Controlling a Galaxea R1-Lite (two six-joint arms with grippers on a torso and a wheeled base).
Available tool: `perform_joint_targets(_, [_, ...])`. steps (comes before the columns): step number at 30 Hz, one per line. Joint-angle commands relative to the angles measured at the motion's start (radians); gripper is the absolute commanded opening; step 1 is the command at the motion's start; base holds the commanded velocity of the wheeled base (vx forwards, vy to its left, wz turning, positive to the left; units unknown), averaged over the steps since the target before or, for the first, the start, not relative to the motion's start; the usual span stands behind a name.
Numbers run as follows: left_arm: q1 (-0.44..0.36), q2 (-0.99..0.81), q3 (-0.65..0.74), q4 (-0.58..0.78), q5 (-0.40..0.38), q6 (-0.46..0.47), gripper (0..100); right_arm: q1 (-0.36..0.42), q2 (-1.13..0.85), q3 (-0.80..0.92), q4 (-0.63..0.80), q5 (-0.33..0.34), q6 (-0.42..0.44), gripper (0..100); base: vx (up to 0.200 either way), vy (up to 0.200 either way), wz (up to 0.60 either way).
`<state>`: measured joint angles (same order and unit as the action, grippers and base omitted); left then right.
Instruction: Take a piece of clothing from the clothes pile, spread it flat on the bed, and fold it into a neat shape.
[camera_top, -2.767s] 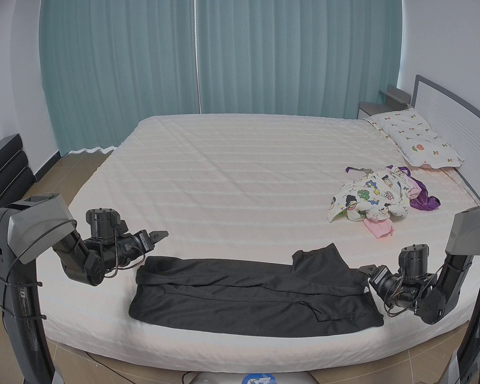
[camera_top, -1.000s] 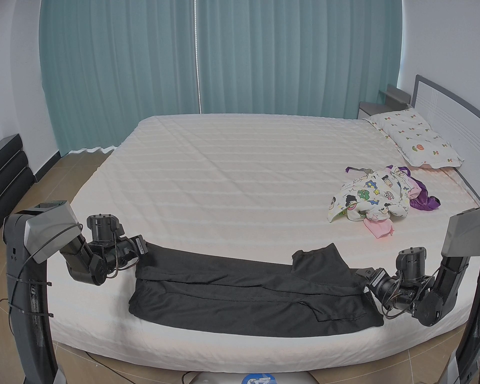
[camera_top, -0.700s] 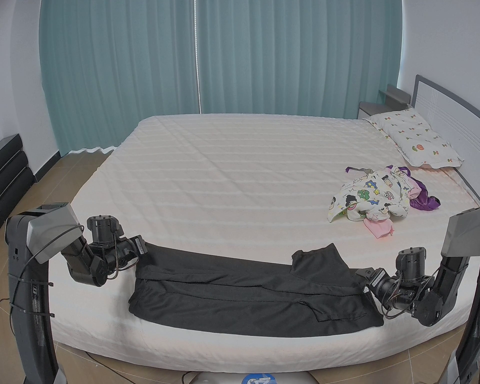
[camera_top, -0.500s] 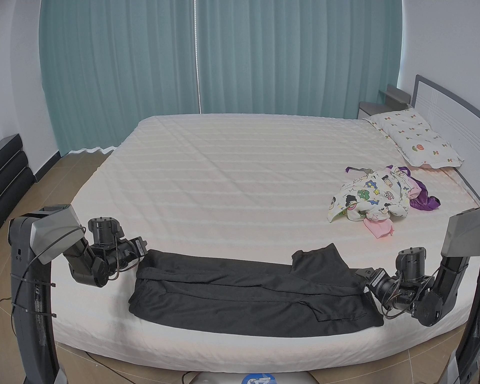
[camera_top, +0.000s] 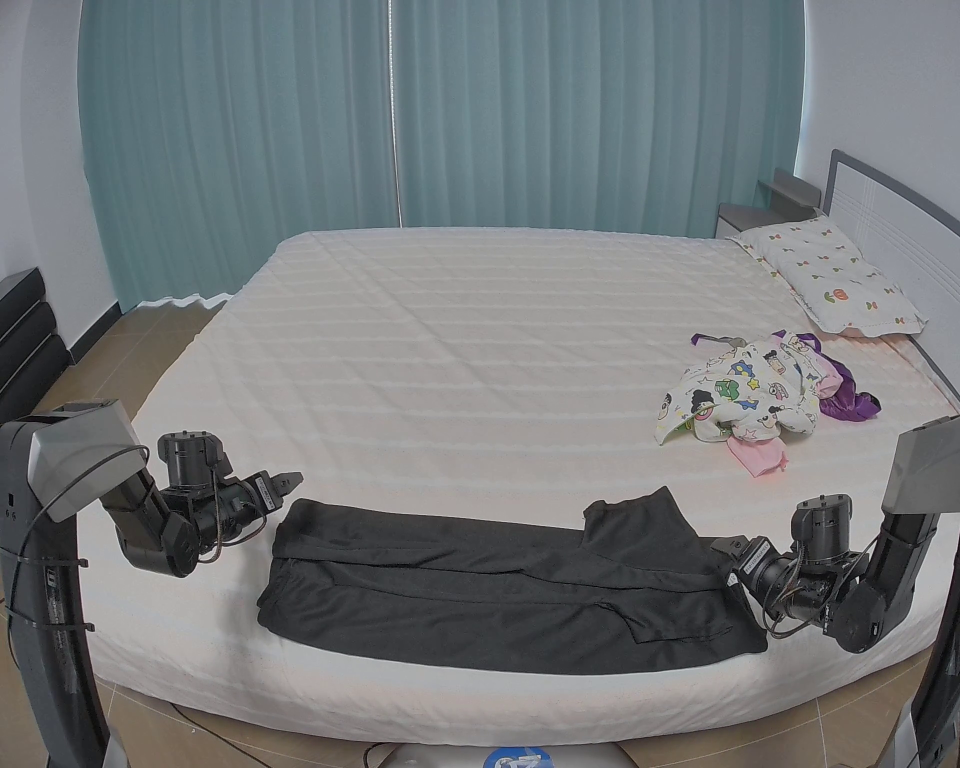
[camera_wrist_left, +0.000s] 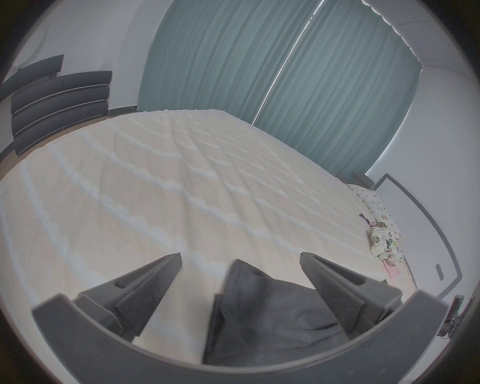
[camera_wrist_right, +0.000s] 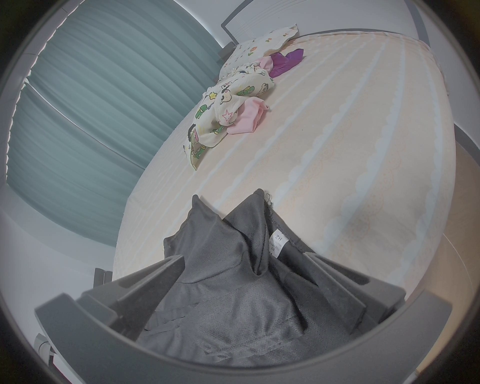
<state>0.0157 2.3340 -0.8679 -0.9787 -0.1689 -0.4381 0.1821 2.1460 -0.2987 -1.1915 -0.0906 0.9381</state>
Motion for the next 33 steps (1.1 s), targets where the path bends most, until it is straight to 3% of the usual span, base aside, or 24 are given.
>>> perform_joint_targets(1, [-0.048,-0.081,0.061,-0.001,0.002,-0.033,100,0.000,0.000,0.003,0.000,0.000,-0.001,100,0.000,0.000,0.00])
perform_joint_targets(8, [-0.126,-0.073,0.075,-0.001,0.011,-0.096,100,0.000,-0.001,0.003,0.000,0.000,-0.001,100,0.000,0.000,0.00])
perform_joint_targets(19, [-0.214,-0.050,0.161,-0.003,0.063,-0.100,100,0.000,-0.001,0.001,0.000,0.000,-0.001,100,0.000,0.000,0.00])
perform_joint_targets(33, [-0.211,-0.079,0.286,0.005,0.065,-0.091,100,0.000,-0.003,0.004,0.000,0.000,-0.001,100,0.000,0.000,0.00])
